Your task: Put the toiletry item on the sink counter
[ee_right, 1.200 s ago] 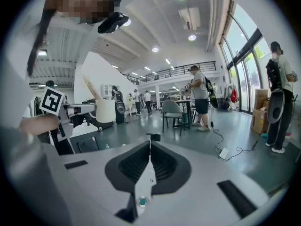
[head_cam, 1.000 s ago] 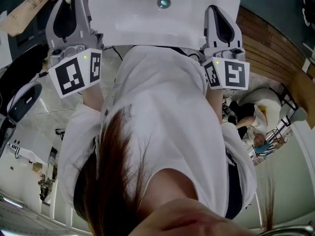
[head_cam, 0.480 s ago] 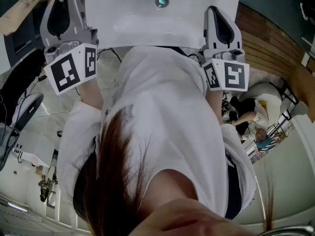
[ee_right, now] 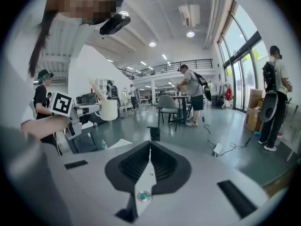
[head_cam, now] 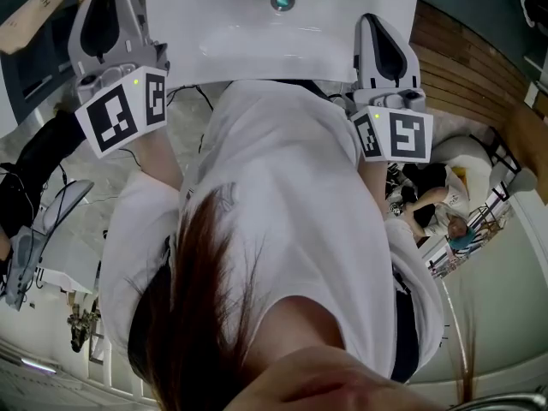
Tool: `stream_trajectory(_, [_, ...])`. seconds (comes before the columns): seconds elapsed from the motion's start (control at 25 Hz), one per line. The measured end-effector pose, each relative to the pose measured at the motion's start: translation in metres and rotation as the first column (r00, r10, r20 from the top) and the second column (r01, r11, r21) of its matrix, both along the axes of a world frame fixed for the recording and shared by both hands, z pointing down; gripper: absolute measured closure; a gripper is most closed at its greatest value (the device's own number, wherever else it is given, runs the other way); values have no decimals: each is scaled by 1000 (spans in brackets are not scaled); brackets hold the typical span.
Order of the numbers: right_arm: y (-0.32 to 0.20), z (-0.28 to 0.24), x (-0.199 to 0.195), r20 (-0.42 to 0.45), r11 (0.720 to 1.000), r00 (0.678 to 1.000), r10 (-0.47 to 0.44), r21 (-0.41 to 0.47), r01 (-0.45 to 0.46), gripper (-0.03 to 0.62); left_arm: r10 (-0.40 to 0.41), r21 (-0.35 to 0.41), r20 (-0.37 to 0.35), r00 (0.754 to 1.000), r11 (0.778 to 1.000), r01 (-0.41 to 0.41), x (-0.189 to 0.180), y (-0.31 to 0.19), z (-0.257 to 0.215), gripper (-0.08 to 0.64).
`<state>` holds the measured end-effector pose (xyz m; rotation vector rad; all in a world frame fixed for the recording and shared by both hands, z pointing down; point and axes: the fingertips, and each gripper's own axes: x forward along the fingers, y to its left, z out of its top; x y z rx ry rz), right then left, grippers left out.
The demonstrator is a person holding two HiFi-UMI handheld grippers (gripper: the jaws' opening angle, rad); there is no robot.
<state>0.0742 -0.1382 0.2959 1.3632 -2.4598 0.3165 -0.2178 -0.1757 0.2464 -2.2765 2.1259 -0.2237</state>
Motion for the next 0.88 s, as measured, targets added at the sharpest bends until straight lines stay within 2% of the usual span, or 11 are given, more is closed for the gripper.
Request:
stream_trajectory(0.6, [5,20,-6,-43,998,998,53,-29,-54,581,50,-9,-21,999,999,-50,-6,-31,41,512])
stream_trajectory(0.88, [9,19,2,-77,994,992,95,-44,-99,581,56,-27,-9,998,998,-56,-14,-39,58,511])
